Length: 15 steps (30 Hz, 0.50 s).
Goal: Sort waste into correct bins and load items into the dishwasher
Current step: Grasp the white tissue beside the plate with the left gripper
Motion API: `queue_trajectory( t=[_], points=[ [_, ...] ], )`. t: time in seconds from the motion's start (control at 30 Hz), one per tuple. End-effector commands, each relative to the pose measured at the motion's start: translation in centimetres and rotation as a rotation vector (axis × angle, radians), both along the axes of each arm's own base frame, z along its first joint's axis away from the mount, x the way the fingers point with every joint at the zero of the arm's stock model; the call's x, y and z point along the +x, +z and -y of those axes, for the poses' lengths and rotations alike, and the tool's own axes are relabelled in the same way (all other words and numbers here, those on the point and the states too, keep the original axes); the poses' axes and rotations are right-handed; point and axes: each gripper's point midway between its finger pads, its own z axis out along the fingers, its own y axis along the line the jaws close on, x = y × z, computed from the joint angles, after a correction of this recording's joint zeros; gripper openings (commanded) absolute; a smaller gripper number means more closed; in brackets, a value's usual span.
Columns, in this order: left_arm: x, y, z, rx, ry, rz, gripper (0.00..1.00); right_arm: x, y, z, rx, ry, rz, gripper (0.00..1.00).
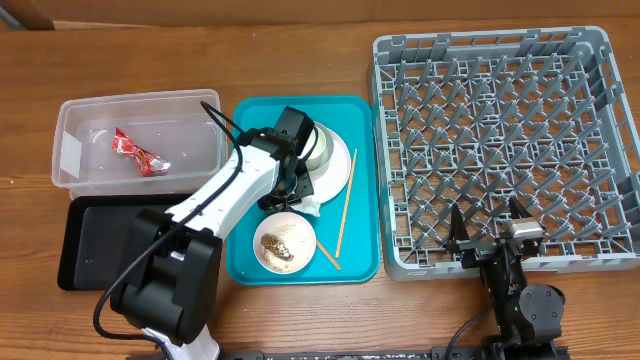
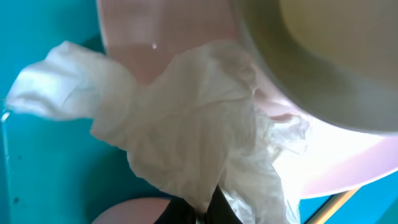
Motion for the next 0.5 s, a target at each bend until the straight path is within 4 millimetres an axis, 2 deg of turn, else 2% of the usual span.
queue_trajectory(
  t=[0.0, 0.1, 0.27, 0.33, 0.47],
  points=[
    [1.3, 2.4, 0.0, 0.006, -0.031, 0.051, 0.04, 0.0, -0.2, 0.1, -0.003, -0.004, 0.005, 1.0],
    [2.2, 4.9, -0.3, 0.022, -0.041, 0.107, 0.04, 0.0, -0.2, 0.1, -0.003, -0.004, 0.005, 1.0],
    [3.2, 10.4, -2.2, 0.104, -0.015, 0.235, 0.04, 0.0, -0.2, 0.1, -0.003, -0.004, 0.005, 1.0],
    [3.7, 12.5, -3.5, 0.159, 0.007, 0.295, 0.04, 0.0, -0.2, 0.1, -0.003, -0.004, 0.005, 1.0],
    [4.2, 15.2, -6.5, 0.263, 0.065, 0.383, 0.04, 0.0, -0.2, 0.1, -0.003, -0.004, 0.005, 1.0]
  ],
)
